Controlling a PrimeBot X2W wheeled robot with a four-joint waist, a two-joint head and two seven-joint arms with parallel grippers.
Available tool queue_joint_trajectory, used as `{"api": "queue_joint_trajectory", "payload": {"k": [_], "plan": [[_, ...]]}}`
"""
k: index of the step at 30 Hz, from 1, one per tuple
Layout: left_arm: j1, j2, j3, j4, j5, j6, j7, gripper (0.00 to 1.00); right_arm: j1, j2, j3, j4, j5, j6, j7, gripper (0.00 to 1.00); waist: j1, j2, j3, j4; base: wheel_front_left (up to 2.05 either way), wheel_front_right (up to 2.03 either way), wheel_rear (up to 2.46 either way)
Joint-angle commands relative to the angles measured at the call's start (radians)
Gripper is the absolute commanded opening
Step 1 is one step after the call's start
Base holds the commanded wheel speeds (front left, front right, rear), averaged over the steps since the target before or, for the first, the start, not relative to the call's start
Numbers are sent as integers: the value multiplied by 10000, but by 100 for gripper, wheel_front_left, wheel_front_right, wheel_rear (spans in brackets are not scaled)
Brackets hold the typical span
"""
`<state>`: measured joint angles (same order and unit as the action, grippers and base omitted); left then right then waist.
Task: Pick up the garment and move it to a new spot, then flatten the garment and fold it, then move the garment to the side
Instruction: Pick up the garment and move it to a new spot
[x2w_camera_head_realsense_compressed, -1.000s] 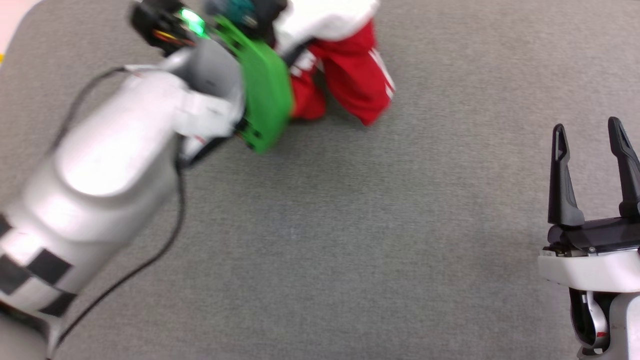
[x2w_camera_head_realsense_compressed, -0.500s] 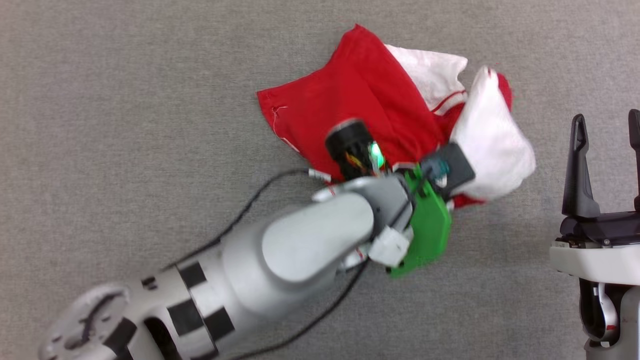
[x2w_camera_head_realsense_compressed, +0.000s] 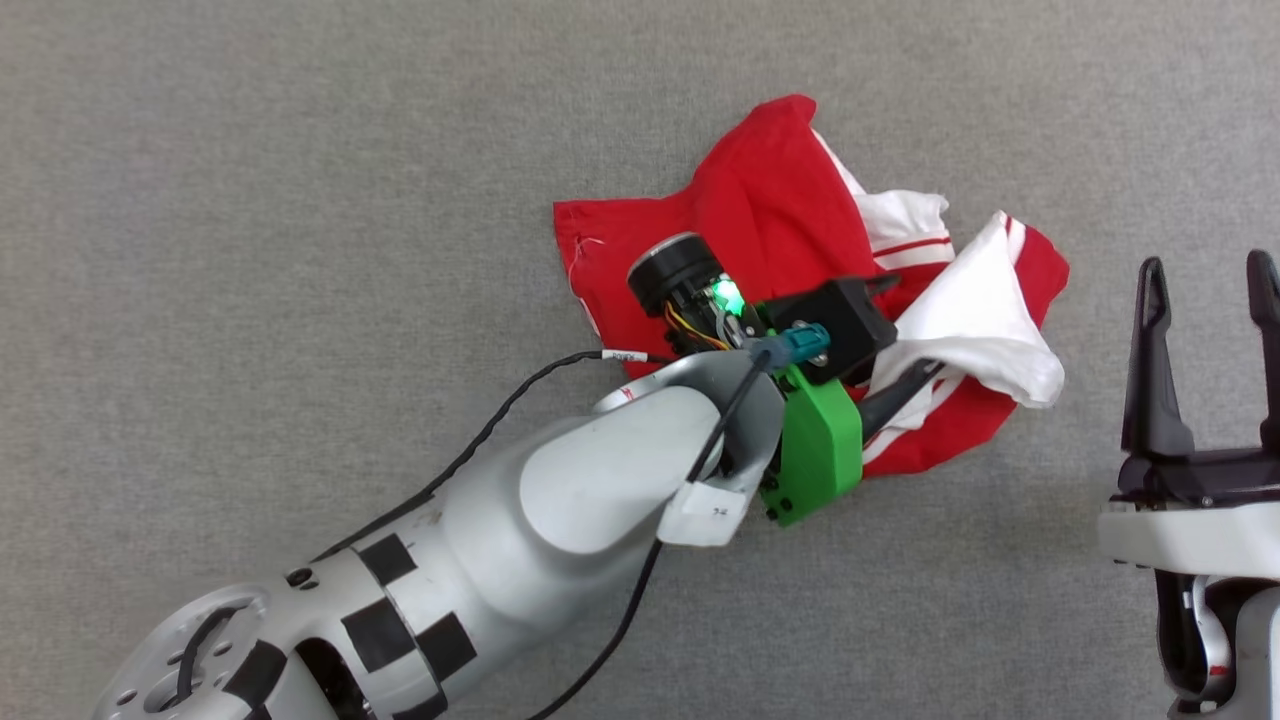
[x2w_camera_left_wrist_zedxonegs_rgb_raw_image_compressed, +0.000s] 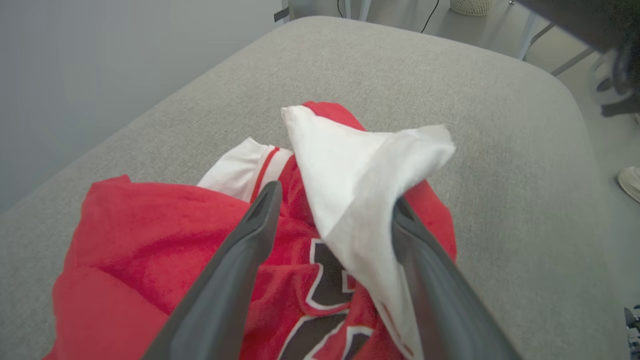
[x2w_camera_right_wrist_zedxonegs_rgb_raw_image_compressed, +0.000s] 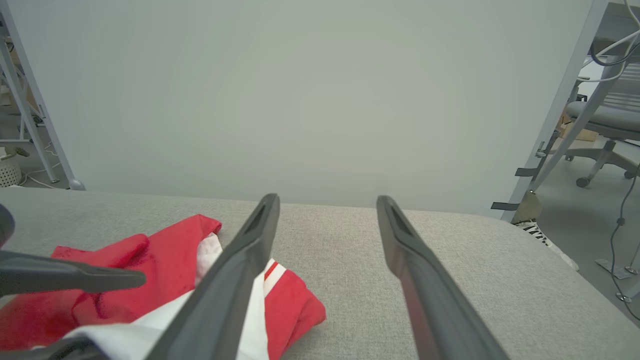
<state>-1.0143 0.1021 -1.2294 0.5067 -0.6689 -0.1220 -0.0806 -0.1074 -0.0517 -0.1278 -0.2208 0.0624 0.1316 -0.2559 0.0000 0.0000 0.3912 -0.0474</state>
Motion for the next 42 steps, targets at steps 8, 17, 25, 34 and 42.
{"api": "queue_joint_trajectory", "payload": {"k": [8, 17, 25, 34, 42], "plan": [[258, 485, 1215, -340, 559, 1784, -1703, 100, 674, 14, -55, 222, 43, -9, -59, 100, 0, 0, -1685, 561, 0, 0, 0], [2231, 1902, 3663, -2111, 1244, 3689, -1807, 100, 1121, 14, -145, 246, -2, -9, -59, 100, 0, 0, -2302, 887, 0, 0, 0], [5220, 2767, 6407, -3440, 2021, 4670, -1810, 100, 1332, 14, -268, 166, -27, -9, -59, 100, 0, 0, -2620, 971, 0, 0, 0], [8093, 2489, 8576, -4099, 2853, 3933, -1810, 100, 1773, 14, -229, 537, 275, -9, -59, 100, 0, 0, -3003, 928, 0, 0, 0], [9437, 1703, 9585, -4239, 3754, 3107, -1811, 100, 2299, 14, -200, 995, 351, -9, -59, 100, 0, 0, -3303, 937, 0, 0, 0]]}}
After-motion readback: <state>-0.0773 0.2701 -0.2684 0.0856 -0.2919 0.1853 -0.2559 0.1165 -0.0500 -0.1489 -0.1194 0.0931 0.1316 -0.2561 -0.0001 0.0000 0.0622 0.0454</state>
